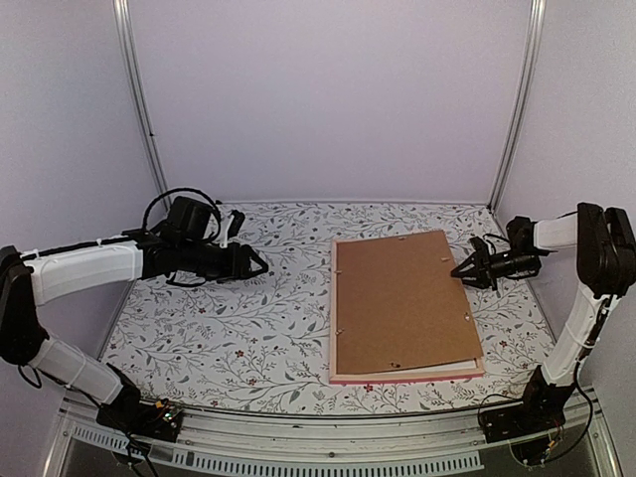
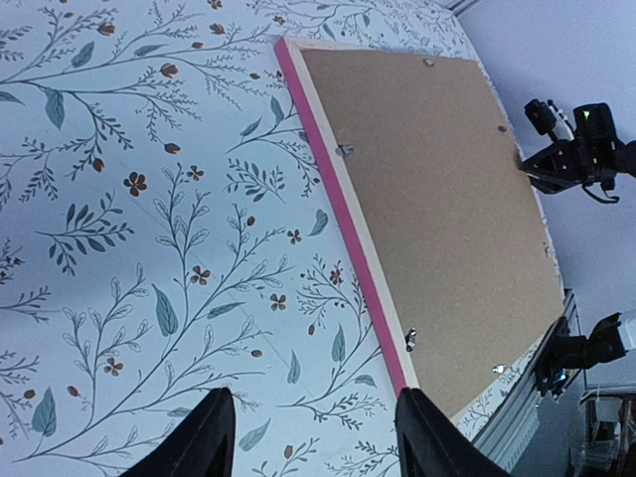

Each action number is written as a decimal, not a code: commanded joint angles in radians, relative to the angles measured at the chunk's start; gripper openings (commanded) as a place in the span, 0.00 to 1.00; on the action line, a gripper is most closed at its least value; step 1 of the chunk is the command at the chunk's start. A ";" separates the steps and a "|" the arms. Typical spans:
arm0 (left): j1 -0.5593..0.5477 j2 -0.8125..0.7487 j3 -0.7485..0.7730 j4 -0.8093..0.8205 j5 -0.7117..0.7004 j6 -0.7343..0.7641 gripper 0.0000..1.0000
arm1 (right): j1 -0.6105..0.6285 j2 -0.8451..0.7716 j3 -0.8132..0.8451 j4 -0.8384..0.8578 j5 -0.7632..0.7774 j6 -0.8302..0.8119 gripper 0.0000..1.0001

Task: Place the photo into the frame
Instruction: Place the backboard next to the photo.

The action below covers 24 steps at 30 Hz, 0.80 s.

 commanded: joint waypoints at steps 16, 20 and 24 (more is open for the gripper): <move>-0.011 0.041 -0.006 0.027 -0.003 0.014 0.58 | 0.092 0.011 0.051 -0.029 0.258 0.031 0.45; -0.012 0.060 -0.011 0.036 0.006 0.011 0.58 | 0.112 0.011 0.066 -0.043 0.312 0.035 0.45; -0.013 0.070 -0.020 0.045 0.008 0.009 0.58 | 0.167 0.014 0.083 -0.059 0.359 0.035 0.46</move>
